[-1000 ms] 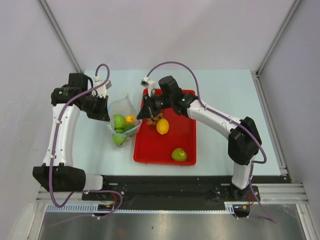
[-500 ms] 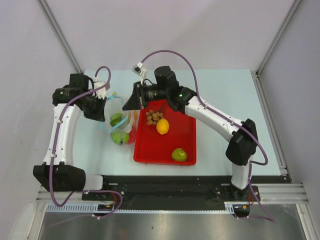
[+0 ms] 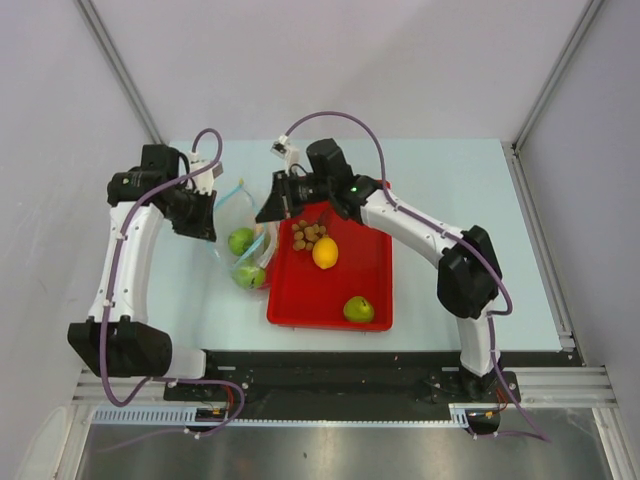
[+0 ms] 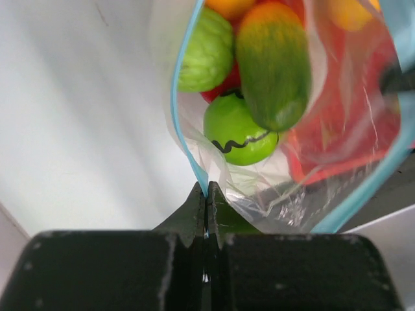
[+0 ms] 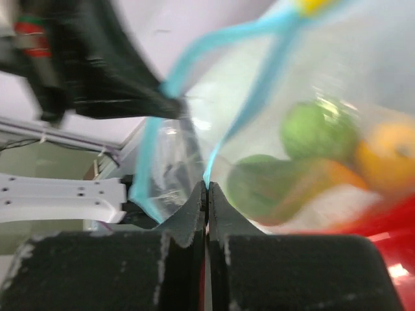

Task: Place the food in the zip-top bag and seal the zipper
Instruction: Adjust the zipper food storage bag at the center of the board, then pick up the fake fruit from the bin.

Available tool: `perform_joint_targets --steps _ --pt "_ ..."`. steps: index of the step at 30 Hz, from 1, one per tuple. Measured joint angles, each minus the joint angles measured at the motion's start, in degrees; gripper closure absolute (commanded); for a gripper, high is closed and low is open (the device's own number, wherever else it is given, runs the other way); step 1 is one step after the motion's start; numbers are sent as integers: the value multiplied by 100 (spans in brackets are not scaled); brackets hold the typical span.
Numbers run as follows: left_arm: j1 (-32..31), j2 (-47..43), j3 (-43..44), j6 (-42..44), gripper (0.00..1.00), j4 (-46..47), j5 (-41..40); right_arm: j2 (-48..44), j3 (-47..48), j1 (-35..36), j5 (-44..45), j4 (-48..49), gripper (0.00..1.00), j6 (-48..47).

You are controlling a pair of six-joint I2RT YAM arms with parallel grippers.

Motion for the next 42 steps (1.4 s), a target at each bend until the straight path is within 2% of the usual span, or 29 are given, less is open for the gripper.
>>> perform_joint_targets --steps 9,12,13,16,18,22,26,28,29,32,40,42 --pt "-2 -111 -260 -7 100 -59 483 -107 -409 -413 90 -546 100 -697" --pt "-2 -107 -273 -13 100 -39 608 -321 -586 -448 114 -767 69 -946" --pt "-2 -105 -273 -15 100 -35 623 -391 -640 -452 116 -826 46 -970" --pt "-4 -74 -273 -50 100 0 723 -614 -780 -501 101 -990 19 -1191" --pt "-22 -39 -273 -74 100 46 778 -789 -881 -599 59 -1102 12 -1384" --pt "-74 28 -273 -149 100 105 863 -1176 -1047 -944 28 -1567 9 -2081" --pt "-254 35 -273 -210 100 160 876 -1801 -1530 -1182 166 -2463 7 -3300" --pt "-317 35 -273 -219 100 177 879 -2068 -1825 -1121 295 -2935 6 -3873" --pt "-339 35 -273 -225 100 184 879 -2164 -1958 -1056 367 -3215 0 -4151" --pt "-378 35 -273 -251 100 186 876 -2223 -2249 -863 555 -3910 0 -4900" --pt "-424 39 -273 -264 100 210 872 -2218 -2949 -466 1062 -4935 5 -6113" --pt "-426 39 -273 -267 100 219 870 -2208 -3075 -358 1154 -5005 12 -6238"
